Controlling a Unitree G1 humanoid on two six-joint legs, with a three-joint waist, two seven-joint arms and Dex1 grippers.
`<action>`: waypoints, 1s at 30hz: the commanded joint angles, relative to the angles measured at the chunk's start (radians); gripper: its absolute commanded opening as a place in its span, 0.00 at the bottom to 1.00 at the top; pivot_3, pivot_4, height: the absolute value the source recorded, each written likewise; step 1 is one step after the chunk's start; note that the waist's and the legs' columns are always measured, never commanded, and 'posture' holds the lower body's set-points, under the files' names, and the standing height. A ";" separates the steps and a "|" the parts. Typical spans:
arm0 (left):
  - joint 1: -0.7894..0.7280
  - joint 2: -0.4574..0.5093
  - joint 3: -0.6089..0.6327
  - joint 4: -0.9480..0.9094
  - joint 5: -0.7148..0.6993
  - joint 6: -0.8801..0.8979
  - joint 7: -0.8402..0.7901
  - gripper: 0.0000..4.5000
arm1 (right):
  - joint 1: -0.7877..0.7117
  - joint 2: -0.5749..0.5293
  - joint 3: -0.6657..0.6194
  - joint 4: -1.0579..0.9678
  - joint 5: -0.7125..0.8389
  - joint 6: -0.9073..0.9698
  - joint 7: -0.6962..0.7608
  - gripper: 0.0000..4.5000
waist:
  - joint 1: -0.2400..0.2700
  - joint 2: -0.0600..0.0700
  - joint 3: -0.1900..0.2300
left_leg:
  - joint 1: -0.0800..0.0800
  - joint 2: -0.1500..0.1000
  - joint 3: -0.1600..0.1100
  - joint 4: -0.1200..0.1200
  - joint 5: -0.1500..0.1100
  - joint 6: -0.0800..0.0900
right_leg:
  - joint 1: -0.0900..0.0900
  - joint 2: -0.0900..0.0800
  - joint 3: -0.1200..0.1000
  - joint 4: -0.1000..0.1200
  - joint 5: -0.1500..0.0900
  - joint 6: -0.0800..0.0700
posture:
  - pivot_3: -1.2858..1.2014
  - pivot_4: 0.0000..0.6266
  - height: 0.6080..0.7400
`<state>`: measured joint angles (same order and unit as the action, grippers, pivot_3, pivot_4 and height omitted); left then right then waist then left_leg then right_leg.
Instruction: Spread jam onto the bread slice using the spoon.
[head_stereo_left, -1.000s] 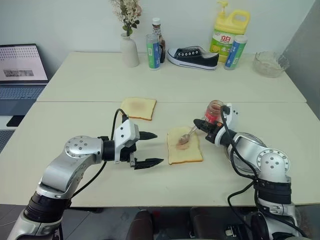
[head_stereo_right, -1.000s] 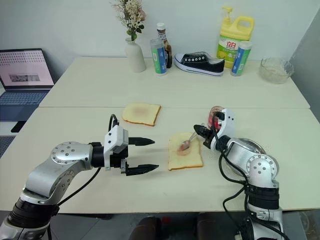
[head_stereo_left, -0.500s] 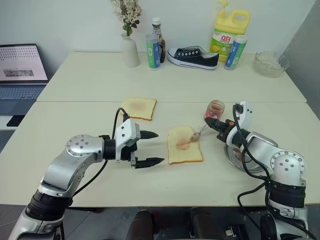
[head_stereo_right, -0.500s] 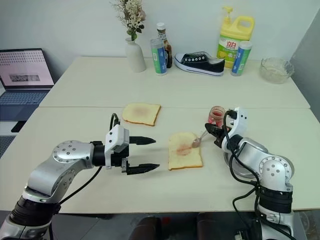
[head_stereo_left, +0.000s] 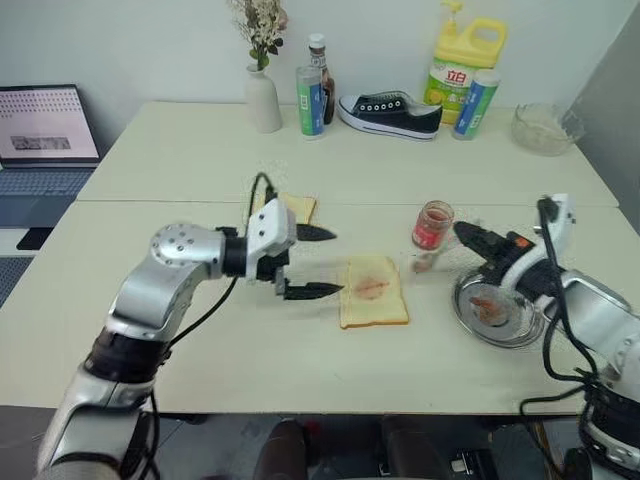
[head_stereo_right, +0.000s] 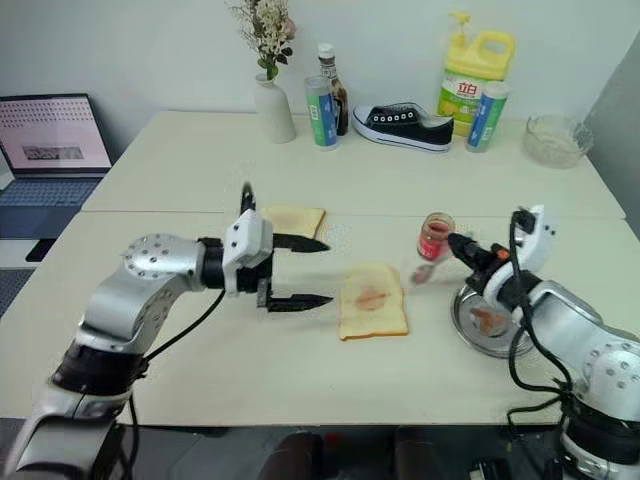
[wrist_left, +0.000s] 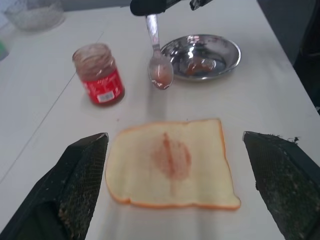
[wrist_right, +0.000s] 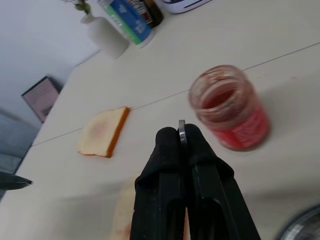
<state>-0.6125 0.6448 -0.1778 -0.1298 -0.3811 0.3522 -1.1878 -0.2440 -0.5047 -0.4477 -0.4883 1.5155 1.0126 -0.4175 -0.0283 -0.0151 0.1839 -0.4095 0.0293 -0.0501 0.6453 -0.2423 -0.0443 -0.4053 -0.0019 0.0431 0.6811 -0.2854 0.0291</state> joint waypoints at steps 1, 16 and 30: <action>-0.074 -0.064 -0.049 0.031 0.026 -0.051 -0.017 1.00 | 0.072 -0.045 -0.068 -0.079 0.046 -0.078 -0.023 0.01 | -0.001 0.000 0.000 | 0.000 0.000 0.000 0.000 0.000 0.000 | 0.000 0.000 0.000 0.000 0.000 0.000 | 0.52 0.24 1.00; -0.137 -0.313 -0.218 0.151 0.126 -0.179 -0.047 1.00 | 0.409 -0.073 -0.199 -0.053 -0.010 -0.273 0.110 0.01 | -0.008 0.002 -0.001 | 0.002 0.000 0.001 0.000 0.000 0.000 | 0.001 0.002 0.002 0.001 0.000 0.000 | 0.52 0.24 1.00; -0.113 -0.294 -0.213 0.129 0.139 -0.155 -0.052 1.00 | 0.325 -0.043 -0.148 0.314 -0.158 -0.292 0.444 0.01 | -0.002 0.003 -0.002 | 0.003 0.000 0.001 0.000 0.000 0.000 | 0.002 0.001 0.002 0.001 0.000 0.000 | 0.52 0.24 1.00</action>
<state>-0.7263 0.3494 -0.3984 0.0437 -0.2419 0.1950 -1.2456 0.0800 -0.5452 -0.5855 -0.1803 1.3769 0.7221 0.0035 -0.0305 -0.0121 0.1821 -0.4064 0.0296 -0.0486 0.6457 -0.2421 -0.0439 -0.4036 -0.0004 0.0456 0.6825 -0.2852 0.0291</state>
